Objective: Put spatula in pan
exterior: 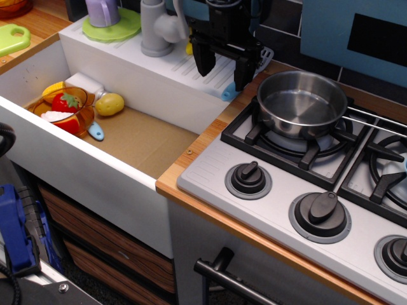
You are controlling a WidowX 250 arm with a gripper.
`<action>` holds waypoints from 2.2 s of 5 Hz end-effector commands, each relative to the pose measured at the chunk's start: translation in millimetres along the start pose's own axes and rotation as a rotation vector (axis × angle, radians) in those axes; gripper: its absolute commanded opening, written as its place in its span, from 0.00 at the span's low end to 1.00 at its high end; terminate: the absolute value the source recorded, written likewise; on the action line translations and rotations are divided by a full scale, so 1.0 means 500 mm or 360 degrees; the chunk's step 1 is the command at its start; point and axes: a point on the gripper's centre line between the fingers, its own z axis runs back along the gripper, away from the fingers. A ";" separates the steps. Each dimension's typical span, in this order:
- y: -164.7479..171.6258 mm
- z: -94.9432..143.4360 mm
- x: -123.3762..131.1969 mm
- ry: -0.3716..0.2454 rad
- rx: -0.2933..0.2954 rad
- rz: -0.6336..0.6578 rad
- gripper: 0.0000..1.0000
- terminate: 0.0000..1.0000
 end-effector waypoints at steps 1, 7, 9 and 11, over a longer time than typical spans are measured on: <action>0.005 0.011 0.020 -0.0085 0.0026 0.0001 1.00 0.00; 0.030 -0.036 0.033 -0.0066 -0.0074 0.0141 0.00 0.00; 0.040 0.019 0.017 -0.0009 0.0033 0.0149 0.00 0.00; 0.012 0.069 -0.056 0.0077 0.0077 0.0302 0.00 0.00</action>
